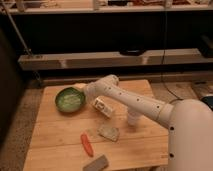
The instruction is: Pick up the ceramic bowl
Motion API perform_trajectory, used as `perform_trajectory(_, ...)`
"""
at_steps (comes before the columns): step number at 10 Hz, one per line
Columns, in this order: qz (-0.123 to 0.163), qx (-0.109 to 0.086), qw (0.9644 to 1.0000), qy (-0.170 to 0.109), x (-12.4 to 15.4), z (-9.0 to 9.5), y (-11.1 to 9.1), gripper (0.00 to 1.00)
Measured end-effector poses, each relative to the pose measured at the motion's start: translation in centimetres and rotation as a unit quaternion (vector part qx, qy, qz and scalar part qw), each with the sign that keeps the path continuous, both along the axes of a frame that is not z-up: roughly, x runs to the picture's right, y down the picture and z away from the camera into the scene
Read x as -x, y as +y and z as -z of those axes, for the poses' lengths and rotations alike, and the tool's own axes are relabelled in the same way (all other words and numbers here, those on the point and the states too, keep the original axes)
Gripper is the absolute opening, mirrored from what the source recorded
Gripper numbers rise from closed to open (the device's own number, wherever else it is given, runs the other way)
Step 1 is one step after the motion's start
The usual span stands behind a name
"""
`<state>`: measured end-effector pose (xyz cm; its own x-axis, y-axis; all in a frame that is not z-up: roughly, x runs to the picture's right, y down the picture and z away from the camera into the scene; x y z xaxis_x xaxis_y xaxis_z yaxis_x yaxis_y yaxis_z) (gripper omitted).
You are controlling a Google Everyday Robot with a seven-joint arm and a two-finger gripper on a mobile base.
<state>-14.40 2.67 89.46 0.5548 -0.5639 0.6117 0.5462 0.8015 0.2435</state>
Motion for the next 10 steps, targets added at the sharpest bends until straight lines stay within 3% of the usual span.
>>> perform_trajectory(10,0.025,0.048,0.9984,-0.013,1.2,-2.0,2.1,0.83)
